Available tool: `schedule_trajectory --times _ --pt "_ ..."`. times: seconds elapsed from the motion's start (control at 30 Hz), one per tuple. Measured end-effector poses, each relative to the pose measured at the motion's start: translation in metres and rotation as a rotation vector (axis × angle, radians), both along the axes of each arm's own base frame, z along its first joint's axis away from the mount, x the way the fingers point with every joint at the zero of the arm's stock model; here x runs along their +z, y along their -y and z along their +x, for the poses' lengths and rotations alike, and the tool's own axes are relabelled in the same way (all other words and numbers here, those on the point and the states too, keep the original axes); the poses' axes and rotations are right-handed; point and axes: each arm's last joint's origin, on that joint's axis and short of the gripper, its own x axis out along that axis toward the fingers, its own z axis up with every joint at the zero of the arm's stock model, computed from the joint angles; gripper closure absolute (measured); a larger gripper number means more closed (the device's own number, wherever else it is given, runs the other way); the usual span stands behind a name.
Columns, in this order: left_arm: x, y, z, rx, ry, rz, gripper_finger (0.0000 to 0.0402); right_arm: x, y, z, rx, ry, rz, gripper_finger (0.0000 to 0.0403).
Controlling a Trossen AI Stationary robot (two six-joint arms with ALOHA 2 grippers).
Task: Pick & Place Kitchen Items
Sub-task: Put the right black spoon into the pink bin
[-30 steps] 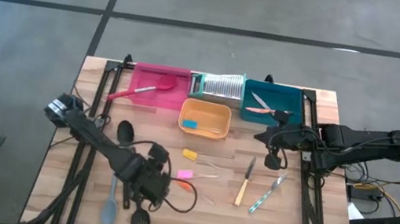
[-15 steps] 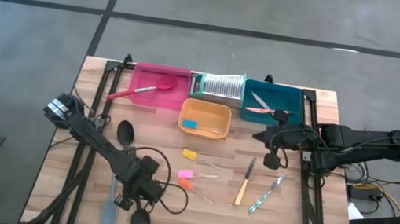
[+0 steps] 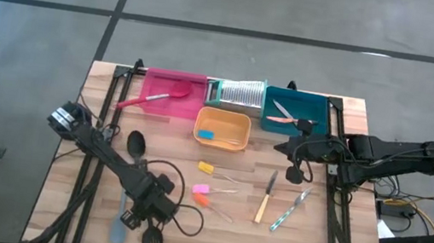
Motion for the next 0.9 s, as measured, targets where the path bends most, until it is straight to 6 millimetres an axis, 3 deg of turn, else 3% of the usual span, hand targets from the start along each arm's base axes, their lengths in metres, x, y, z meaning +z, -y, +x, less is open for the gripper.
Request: schedule_trajectory --times 0.47,0.9 --pt "-0.006 0.01 0.004 -0.144 0.067 -0.021 0.0239 0.0 0.0 0.0 0.002 0.0 -0.003 0.0394" --pt "-0.044 0.018 0.011 -0.181 -0.052 0.015 0.0239 0.0 0.0 0.0 0.001 0.005 -0.002 0.0394"
